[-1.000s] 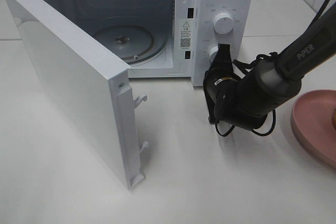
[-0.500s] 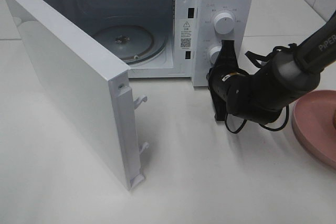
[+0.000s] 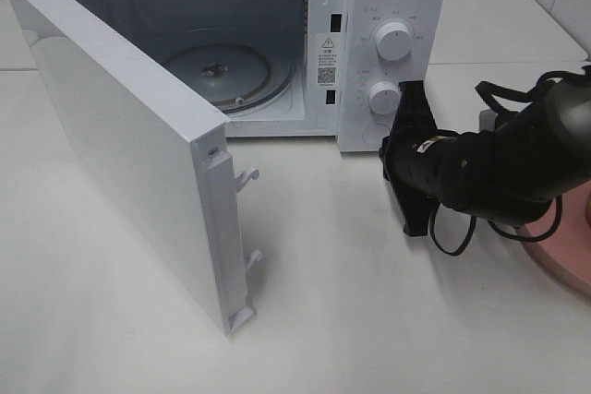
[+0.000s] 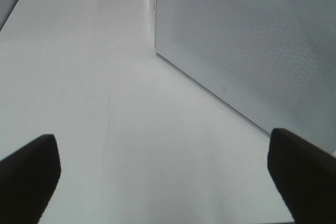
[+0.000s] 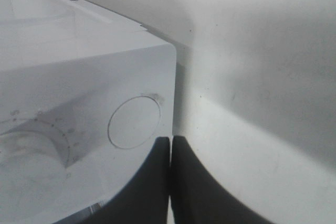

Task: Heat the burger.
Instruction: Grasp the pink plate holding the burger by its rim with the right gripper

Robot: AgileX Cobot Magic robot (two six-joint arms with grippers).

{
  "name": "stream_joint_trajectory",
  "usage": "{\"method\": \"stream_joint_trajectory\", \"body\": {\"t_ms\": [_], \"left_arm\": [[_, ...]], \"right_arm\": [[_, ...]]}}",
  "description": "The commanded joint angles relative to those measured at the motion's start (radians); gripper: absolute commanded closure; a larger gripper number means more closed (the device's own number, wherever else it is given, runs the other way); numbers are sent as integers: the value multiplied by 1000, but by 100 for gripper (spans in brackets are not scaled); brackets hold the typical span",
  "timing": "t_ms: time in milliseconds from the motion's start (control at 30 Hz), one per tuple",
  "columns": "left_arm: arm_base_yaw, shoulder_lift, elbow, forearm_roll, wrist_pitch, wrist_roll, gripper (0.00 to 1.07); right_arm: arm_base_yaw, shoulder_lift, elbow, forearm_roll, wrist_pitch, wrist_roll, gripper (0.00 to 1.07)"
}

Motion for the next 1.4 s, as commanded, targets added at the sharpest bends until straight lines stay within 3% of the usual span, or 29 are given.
{"method": "stream_joint_trajectory", "body": {"t_ms": [33,300,367,567,633,867,1033,1100,1167,1267,1400], "left_arm": [[-1,-17,2,-4,-3,-5,7],[-1,-17,2,-4,-3,-5,7],[-1,-17,2,-4,-3,-5,7],[-1,-17,2,-4,-3,-5,7],[-1,-17,2,-4,-3,-5,7],[-1,-17,2,-4,-3,-5,7],[-1,-17,2,-4,-3,-5,7],[-1,-17,2,-4,-3,-5,7],[-1,-17,2,-4,-3,-5,7],[-1,-17,2,-4,-3,-5,7],[-1,-17,2,-4,-3,-5,7]], "right_arm": [[-8,-43,17,-7,35,-59,107],[-12,-164,38,-5,214,-353,107],[-56,-221,38,-8,369,-553,107],[-116,-280,38,-8,513,-788,106],[-171,-322,38,-9,647,-992,106],[-256,-398,38,-49,825,-1232,106],[-320,-470,38,-158,955,-1307,105],[-339,-506,38,-264,1036,-1309,105],[-343,-516,38,-300,1066,-1309,104],[-345,-556,38,-462,1166,-1307,103],[-345,-574,38,-525,1230,-1304,103]]}}
